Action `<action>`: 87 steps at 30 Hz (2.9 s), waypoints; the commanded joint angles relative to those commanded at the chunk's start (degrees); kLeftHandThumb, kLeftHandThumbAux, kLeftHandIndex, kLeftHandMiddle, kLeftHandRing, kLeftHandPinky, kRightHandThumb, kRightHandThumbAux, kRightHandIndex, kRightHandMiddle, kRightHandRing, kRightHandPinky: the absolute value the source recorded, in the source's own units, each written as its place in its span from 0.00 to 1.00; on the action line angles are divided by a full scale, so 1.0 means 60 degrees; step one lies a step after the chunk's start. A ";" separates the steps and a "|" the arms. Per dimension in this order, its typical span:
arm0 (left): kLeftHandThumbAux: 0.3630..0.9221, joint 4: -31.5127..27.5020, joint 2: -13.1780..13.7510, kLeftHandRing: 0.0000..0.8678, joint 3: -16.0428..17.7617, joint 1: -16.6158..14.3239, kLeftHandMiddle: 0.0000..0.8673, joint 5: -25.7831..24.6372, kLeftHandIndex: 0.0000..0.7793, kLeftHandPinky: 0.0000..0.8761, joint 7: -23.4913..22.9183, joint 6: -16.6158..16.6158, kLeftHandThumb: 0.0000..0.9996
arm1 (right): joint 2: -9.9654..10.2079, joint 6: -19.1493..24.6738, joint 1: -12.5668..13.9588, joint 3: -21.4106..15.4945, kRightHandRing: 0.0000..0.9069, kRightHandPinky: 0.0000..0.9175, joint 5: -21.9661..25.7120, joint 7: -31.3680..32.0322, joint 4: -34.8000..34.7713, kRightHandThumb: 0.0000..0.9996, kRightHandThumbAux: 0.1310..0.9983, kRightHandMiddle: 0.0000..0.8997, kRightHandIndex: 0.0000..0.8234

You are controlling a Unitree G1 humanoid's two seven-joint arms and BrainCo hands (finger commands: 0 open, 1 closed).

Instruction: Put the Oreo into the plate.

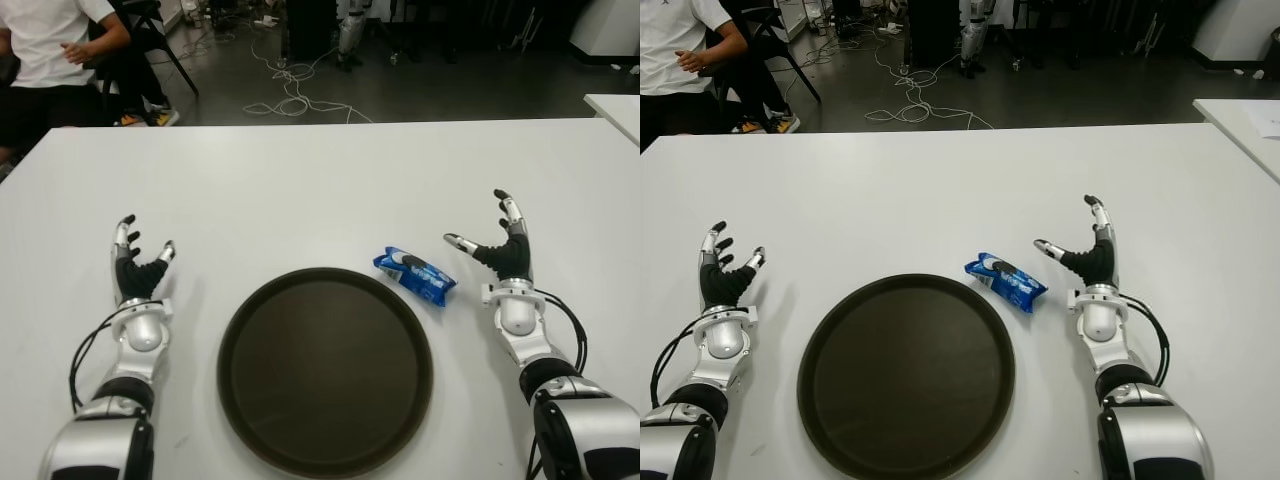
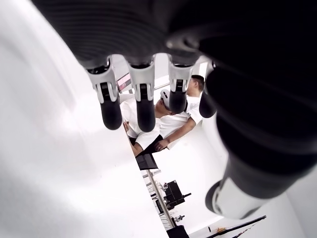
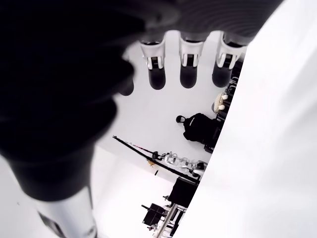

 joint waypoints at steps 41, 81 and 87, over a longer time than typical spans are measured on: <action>0.79 0.0005 0.0071 0.13 -0.0118 -0.0018 0.09 0.0129 0.11 0.16 0.0117 0.0023 0.00 | -0.0105 -0.0010 -0.0003 0.0199 0.00 0.02 -0.0128 -0.0068 -0.0035 0.00 0.82 0.03 0.05; 0.77 -0.0047 0.0084 0.14 -0.0117 -0.0022 0.09 0.0132 0.12 0.20 0.0021 -0.0060 0.00 | -0.0222 -0.0071 0.0013 0.0413 0.00 0.02 -0.0521 -0.0391 -0.0030 0.00 0.83 0.04 0.06; 0.75 -0.0041 0.0101 0.14 -0.0165 -0.0024 0.09 0.0209 0.13 0.20 0.0128 -0.0074 0.00 | -0.0226 -0.0092 0.0021 0.0436 0.00 0.01 -0.0511 -0.0372 -0.0027 0.00 0.83 0.04 0.06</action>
